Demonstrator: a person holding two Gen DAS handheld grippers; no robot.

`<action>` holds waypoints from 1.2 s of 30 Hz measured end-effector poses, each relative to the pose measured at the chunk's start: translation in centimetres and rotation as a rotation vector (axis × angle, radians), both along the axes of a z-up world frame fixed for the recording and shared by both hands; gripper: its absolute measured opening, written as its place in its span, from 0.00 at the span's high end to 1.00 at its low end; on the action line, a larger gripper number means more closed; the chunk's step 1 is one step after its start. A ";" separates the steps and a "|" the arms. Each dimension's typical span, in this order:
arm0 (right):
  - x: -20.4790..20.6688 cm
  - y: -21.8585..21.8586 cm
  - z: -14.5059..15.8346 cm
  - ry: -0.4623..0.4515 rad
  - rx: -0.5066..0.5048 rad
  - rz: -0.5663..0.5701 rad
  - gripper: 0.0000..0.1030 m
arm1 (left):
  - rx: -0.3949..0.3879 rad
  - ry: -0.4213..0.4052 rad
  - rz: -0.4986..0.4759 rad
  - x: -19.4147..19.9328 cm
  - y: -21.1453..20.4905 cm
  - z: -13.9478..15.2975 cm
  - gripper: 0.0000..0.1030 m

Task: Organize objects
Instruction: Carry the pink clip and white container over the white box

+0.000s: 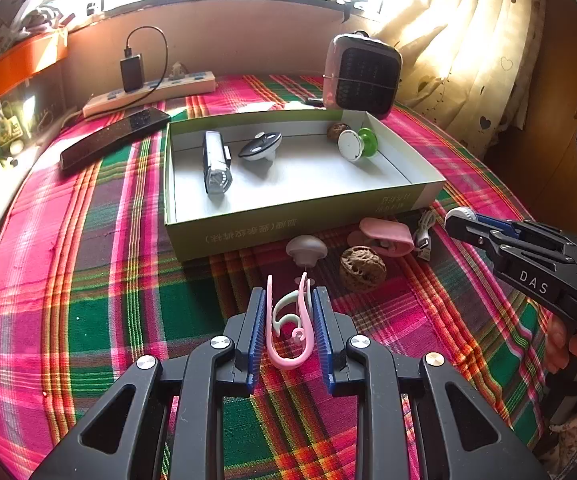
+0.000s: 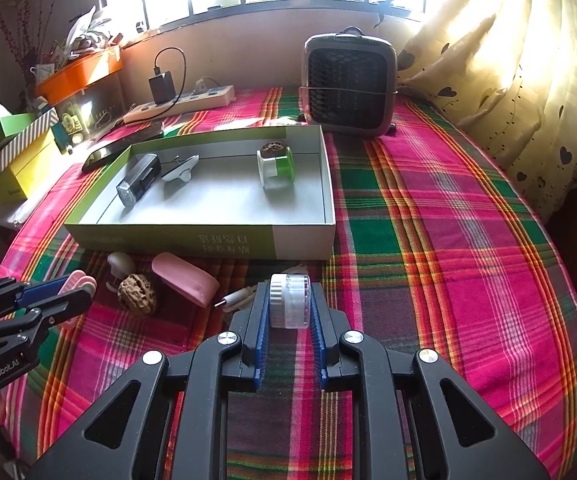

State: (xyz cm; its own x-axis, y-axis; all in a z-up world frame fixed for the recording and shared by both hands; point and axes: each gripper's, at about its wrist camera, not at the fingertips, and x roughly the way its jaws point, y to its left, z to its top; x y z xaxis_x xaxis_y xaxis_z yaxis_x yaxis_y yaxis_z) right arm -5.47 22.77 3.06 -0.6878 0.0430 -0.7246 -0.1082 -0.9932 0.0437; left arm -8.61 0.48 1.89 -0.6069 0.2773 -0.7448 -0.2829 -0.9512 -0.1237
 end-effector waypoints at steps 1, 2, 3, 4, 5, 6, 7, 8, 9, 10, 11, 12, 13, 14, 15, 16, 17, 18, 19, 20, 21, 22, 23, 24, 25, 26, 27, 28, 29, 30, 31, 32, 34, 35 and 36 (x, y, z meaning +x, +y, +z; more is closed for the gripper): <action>0.0 0.0 0.1 0.003 0.000 0.001 0.81 | 0.000 0.005 0.001 0.0 0.0 0.2 0.79; -0.1 0.0 0.2 0.005 -0.001 0.003 0.81 | 0.003 0.009 0.000 0.0 0.0 0.4 0.79; -0.1 -0.1 0.3 0.007 -0.001 0.005 0.81 | 0.004 0.011 0.000 0.0 0.0 0.6 0.79; -0.2 -0.1 0.4 0.009 0.000 0.007 0.81 | 0.004 0.012 0.002 -0.1 0.0 0.7 0.79; -0.2 -0.1 0.5 0.011 0.000 0.010 0.81 | 0.005 0.014 0.001 -0.2 -0.1 0.8 0.79; -0.2 -0.2 0.5 0.013 0.001 0.011 0.81 | 0.003 0.016 0.001 -0.2 0.0 1.0 0.79; -0.3 -0.2 0.6 0.014 0.001 0.013 0.81 | 0.002 0.019 0.003 -0.3 0.0 1.1 0.79; -0.4 -0.2 0.7 0.016 0.000 0.014 0.81 | 0.004 0.021 0.003 -0.3 0.0 1.1 0.79; -0.4 -0.2 0.7 0.017 -0.001 0.015 0.81 | 0.004 0.022 0.003 -0.3 0.0 1.2 0.79; -0.5 -0.2 0.8 0.017 -0.003 0.016 0.81 | 0.004 0.021 0.004 -0.3 0.0 1.2 0.79; -0.6 -0.2 0.9 0.018 -0.005 0.018 0.81 | 0.004 0.020 0.002 -0.4 0.0 1.3 0.79; -0.6 -0.2 1.0 0.020 -0.005 0.021 0.81 | 0.004 0.020 0.002 -0.5 0.1 1.3 0.79; -0.7 -0.2 1.1 0.023 -0.006 0.025 0.81 | 0.006 0.022 0.002 -0.6 0.0 1.5 0.79; -0.8 -0.2 1.2 0.025 -0.010 0.029 0.81 | 0.007 0.026 0.003 -0.7 0.0 1.6 0.79; -0.9 -0.1 1.4 0.029 -0.018 0.035 0.81 | 0.007 0.029 0.006 -0.8 0.0 1.8 0.79; -0.9 -0.1 1.6 0.033 -0.027 0.042 0.81 | 0.008 0.032 0.007 -0.9 0.0 1.9 0.79; -1.1 -0.1 1.7 0.036 -0.033 0.050 0.81 | 0.009 0.035 0.007 -1.0 0.0 2.0 0.79; -1.3 -0.2 1.9 0.038 -0.033 0.056 0.81 | 0.009 0.036 0.008 -1.2 0.1 2.1 0.79; -1.5 -0.2 2.0 0.041 -0.032 0.063 0.81 | 0.011 0.035 0.011 -1.4 0.0 2.2 0.79; -1.7 -0.3 2.1 0.042 -0.031 0.069 0.81 | 0.013 0.036 0.013 -1.6 0.0 2.3 0.79; -1.9 -0.3 2.2 0.043 -0.032 0.076 0.81 | 0.013 0.038 0.014 -1.8 0.0 2.4 0.79; -2.2 -0.4 2.3 0.044 -0.032 0.083 0.81 | 0.013 0.039 0.016 -2.0 -0.1 2.5 0.79; -2.5 -0.4 2.4 0.044 -0.033 0.089 0.81 | 0.011 0.041 0.015 -2.1 0.0 2.6 0.79; -2.9 -0.5 2.5 0.043 -0.032 0.096 0.81 | 0.009 0.043 0.016 -2.3 0.1 2.7 0.79; -3.2 -0.6 2.6 0.042 -0.031 0.102 0.81 | 0.010 0.043 0.017 -2.5 0.1 2.7 0.79; -3.5 -0.6 2.7 0.043 -0.030 0.108 0.81 | 0.013 0.043 0.016 -2.7 0.1 2.8 0.79; -3.8 -0.7 2.7 0.043 -0.029 0.113 0.81 | 0.015 0.042 0.017 -2.9 0.1 2.9 0.79; -4.2 -0.7 2.8 0.043 -0.028 0.119 0.81 | 0.017 0.042 0.018 -3.1 0.1 2.9 0.79; -4.5 -0.8 2.8 0.043 -0.027 0.125 0.81 | 0.017 0.042 0.017 -3.3 0.1 2.9 0.79; -4.9 -0.9 2.9 0.043 -0.026 0.131 0.81 | 0.017 0.042 0.018 -3.6 0.1 3.0 0.79; -5.2 -1.0 3.0 0.044 -0.024 0.138 0.81 | 0.018 0.042 0.018 -3.8 0.2 3.0 0.79; -5.6 -1.1 3.1 0.045 -0.021 0.146 0.81 | 0.018 0.044 0.017 -4.0 0.2 3.1 0.79; -6.4 -1.2 3.2 0.048 -0.016 0.156 0.81 | 0.017 0.046 0.020 -4.5 0.2 3.2 0.79; -6.8 -1.2 3.3 0.048 -0.015 0.159 0.81 | 0.018 0.047 0.019 -4.7 0.2 3.2 0.79; -7.2 -1.1 3.3 0.046 -0.015 0.162 0.81 | 0.018 0.048 0.020 -4.9 0.3 3.2 0.79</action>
State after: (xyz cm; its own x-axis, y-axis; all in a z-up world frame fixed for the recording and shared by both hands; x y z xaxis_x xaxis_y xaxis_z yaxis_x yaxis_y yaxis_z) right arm -12.68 21.66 6.39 -0.7174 -0.0817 -0.6919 0.0558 -0.9967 0.0598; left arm -13.49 0.73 5.09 -0.6476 0.2775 -0.7096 -0.2696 -0.9545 -0.1272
